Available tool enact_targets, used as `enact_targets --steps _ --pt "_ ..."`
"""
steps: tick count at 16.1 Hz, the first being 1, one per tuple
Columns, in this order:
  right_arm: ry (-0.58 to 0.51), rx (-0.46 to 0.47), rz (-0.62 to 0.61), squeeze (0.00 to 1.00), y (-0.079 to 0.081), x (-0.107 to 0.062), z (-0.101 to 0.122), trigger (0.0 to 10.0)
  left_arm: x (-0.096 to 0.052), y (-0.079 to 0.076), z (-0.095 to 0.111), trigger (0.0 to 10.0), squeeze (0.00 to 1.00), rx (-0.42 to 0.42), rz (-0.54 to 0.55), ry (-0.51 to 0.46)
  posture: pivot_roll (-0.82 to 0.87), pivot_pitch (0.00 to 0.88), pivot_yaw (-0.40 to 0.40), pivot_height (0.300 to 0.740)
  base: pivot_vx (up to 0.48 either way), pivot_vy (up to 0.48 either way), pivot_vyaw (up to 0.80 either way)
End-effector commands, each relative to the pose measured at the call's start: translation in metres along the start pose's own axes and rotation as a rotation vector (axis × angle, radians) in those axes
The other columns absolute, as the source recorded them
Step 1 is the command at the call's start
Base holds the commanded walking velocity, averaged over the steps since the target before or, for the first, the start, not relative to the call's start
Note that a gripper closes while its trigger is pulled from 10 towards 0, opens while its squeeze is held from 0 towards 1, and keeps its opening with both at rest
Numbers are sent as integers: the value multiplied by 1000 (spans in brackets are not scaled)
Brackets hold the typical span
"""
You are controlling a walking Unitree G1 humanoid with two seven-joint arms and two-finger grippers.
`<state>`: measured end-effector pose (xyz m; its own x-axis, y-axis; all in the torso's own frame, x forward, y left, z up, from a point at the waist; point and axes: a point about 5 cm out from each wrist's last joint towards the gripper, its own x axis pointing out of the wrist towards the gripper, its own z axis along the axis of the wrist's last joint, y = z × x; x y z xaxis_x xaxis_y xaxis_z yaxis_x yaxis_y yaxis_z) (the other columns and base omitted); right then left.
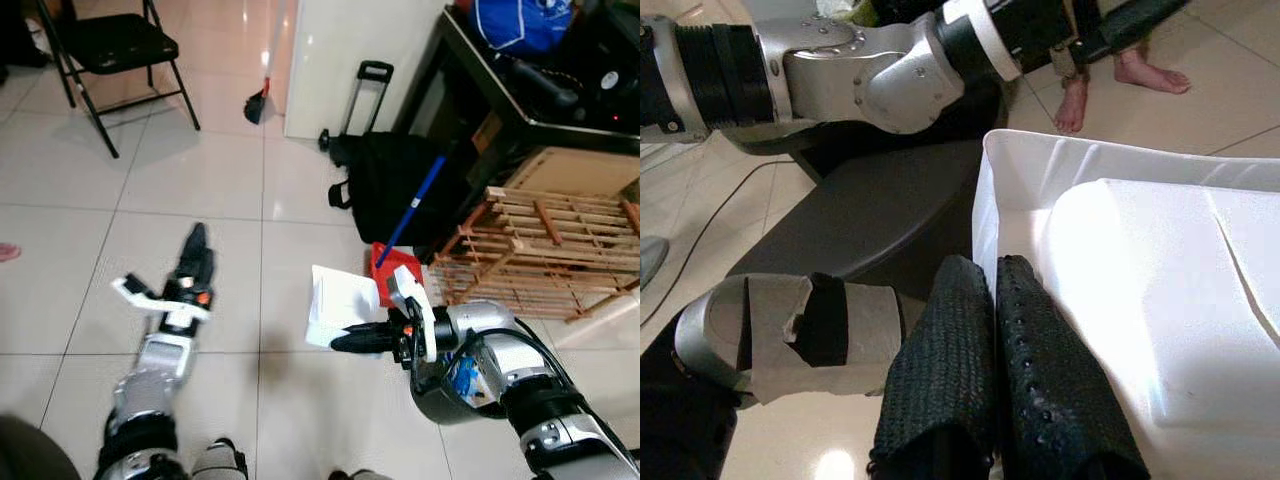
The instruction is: Picking trash to rubbish bin
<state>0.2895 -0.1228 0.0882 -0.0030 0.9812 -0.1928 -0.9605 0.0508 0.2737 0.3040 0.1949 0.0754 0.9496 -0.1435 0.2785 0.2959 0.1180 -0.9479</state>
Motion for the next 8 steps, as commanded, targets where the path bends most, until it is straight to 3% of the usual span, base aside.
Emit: enact_targets --steps 1,4,8 --pt "5 -10 -7 0 1 -4 1 10000 3 5 -9 10000 0 -26 34 31 -34 140 -166 740 0 0 0" --pt "7 -10 -8 0 1 -4 1 10000 6 13 -20 10000 0 -63 85 71 -40 137 -165 740 0 0 0" --pt "5 -10 -8 0 1 -4 1 10000 12 12 -37 10000 0 -111 90 146 -45 139 -164 740 0 0 0"
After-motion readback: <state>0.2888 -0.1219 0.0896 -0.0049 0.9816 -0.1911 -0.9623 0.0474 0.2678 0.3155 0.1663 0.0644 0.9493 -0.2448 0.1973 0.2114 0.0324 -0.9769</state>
